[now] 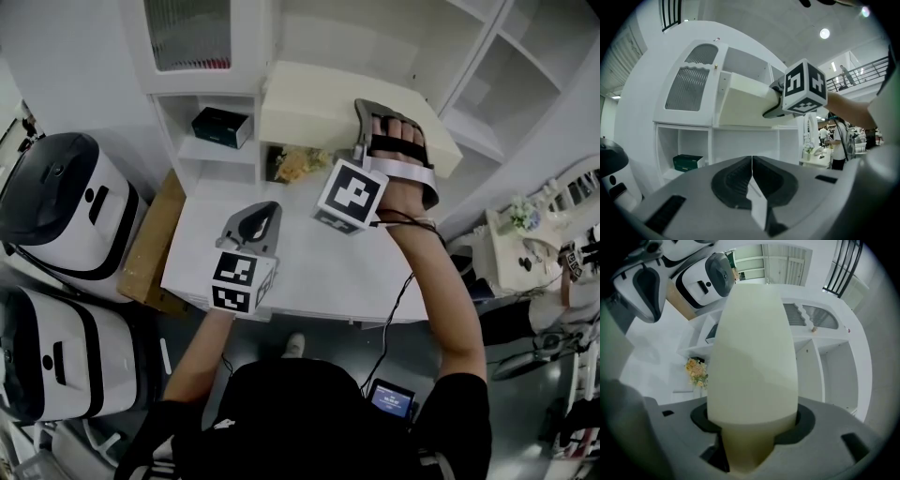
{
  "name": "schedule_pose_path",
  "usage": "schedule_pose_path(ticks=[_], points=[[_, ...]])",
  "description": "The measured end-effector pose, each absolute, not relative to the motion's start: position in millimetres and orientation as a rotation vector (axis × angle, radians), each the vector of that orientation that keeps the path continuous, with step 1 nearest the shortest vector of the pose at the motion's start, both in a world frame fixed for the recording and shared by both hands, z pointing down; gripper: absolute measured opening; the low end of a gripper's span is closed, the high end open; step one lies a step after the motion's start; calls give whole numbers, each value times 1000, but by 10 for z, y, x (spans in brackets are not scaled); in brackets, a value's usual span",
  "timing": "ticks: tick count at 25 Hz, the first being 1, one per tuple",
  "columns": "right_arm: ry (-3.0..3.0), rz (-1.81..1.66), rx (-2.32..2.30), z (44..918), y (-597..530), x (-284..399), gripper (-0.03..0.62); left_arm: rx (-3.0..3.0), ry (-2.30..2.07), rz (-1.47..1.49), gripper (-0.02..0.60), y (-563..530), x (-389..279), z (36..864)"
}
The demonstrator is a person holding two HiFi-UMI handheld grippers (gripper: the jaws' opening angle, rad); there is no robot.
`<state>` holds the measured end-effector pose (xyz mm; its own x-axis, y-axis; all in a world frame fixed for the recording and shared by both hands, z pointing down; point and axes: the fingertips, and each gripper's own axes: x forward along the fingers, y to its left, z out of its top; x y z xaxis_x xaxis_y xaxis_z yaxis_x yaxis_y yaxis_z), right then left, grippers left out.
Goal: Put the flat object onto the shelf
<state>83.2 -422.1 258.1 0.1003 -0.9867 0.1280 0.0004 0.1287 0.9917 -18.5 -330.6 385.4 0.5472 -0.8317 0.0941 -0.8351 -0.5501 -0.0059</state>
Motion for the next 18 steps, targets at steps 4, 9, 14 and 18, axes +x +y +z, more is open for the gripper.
schedule_pose_path(ticks=[4, 9, 14, 18], points=[[-1198, -1046, 1145, 2592, -4309, 837, 276, 2719, -1479, 138, 5, -3361, -186, 3873], [-1213, -1048, 1127, 2622, -4421, 832, 285, 2713, -1494, 152, 5, -3432, -175, 3892], [-1238, -1035, 1124, 2656, -4558, 815, 293, 2706, -1505, 165, 5, -3500, -178, 3903], [-1255, -1003, 1129, 2705, -4678, 774, 301, 2693, -1524, 172, 6, -3561, -236, 3926]])
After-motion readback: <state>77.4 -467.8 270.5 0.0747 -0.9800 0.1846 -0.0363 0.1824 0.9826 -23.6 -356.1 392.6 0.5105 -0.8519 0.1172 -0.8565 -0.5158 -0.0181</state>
